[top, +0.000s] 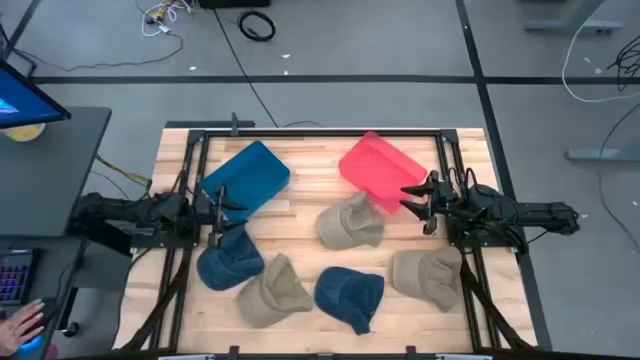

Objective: Pick & Place hat

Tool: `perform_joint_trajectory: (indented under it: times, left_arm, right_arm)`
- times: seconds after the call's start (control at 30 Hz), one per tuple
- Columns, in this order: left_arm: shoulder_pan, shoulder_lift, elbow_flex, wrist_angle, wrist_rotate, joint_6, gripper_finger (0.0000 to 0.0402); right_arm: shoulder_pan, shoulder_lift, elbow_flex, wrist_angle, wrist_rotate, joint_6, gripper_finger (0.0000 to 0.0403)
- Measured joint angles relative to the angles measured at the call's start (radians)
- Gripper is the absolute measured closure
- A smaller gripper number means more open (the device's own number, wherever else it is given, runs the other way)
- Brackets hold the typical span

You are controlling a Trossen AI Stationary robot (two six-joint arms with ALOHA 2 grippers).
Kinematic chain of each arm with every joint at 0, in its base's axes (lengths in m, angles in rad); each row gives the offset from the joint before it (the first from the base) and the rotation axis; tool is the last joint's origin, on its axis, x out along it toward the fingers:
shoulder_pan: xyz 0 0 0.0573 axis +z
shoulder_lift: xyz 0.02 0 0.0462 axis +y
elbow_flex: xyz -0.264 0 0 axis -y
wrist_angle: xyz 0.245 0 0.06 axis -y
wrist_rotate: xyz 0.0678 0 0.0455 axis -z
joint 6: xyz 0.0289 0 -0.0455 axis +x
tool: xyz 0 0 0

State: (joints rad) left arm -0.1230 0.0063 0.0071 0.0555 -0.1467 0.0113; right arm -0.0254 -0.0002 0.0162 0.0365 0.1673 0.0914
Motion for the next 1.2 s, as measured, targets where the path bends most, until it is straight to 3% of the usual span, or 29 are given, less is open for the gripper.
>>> perform_joint_trajectory:
  times: [0.77, 0.93, 1.1, 1.2]
  left_arm:
    - [0.000, 0.000, 0.000, 0.002, 0.000, 0.000, 0.0236]
    - [0.003, 0.000, 0.000, 0.070, -0.016, 0.023, 0.0236]
    - [0.003, 0.000, 0.000, 0.179, -0.018, -0.052, 0.0236]
    - [0.003, 0.010, 0.018, 0.177, -0.032, -0.053, 0.0236]
  right_arm:
    - [0.000, 0.000, 0.000, 0.000, 0.000, 0.031, 0.0211]
    - [0.000, 0.000, 0.000, 0.001, 0.001, 0.031, 0.0211]
    - [0.000, 0.000, 0.000, 0.035, 0.134, 0.064, 0.0211]
    - [0.000, 0.000, -0.001, 0.081, 0.120, 0.081, 0.0211]
